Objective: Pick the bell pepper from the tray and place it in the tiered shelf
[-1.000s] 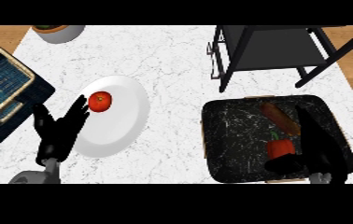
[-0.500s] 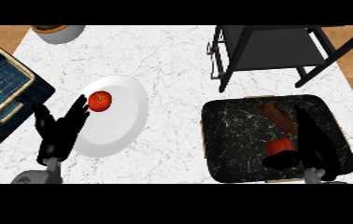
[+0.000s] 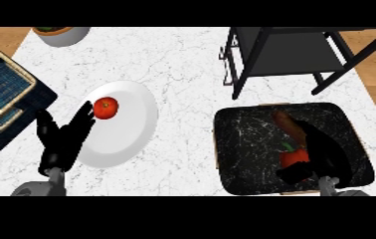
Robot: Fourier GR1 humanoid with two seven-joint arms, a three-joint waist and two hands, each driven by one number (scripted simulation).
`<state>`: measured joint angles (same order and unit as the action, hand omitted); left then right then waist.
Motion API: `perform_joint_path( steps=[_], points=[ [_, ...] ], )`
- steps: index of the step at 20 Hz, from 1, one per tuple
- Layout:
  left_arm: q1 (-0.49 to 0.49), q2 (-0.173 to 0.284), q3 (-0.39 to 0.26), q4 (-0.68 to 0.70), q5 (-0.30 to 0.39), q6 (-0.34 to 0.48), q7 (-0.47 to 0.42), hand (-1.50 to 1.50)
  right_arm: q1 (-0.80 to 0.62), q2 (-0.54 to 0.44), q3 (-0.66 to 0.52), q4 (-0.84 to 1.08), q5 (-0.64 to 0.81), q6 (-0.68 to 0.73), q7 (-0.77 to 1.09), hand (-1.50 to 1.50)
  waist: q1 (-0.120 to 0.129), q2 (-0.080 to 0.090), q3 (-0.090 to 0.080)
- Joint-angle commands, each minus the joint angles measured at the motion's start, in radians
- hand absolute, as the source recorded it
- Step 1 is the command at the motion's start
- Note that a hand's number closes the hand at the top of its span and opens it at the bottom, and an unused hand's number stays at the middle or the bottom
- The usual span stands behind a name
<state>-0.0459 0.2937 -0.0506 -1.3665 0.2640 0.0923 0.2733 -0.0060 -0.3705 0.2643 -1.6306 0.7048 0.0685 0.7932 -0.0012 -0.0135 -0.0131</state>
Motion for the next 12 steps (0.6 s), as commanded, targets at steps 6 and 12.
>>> perform_joint_path(
  steps=[6, 12],
  points=[
    [0.017, -0.039, 0.005, 0.047, -0.031, 0.001, -0.041, 0.00, 0.049, 0.090, 0.071, -0.003, 0.041, -0.076, -0.117, 1.50, -0.001, 0.013, 0.013],
    [-0.037, -0.018, -0.012, 0.007, -0.025, -0.017, 0.021, 0.00, -0.163, 0.104, 0.195, 0.043, -0.101, 0.158, -0.312, 1.50, 0.046, 0.022, 0.016]
  ],
)
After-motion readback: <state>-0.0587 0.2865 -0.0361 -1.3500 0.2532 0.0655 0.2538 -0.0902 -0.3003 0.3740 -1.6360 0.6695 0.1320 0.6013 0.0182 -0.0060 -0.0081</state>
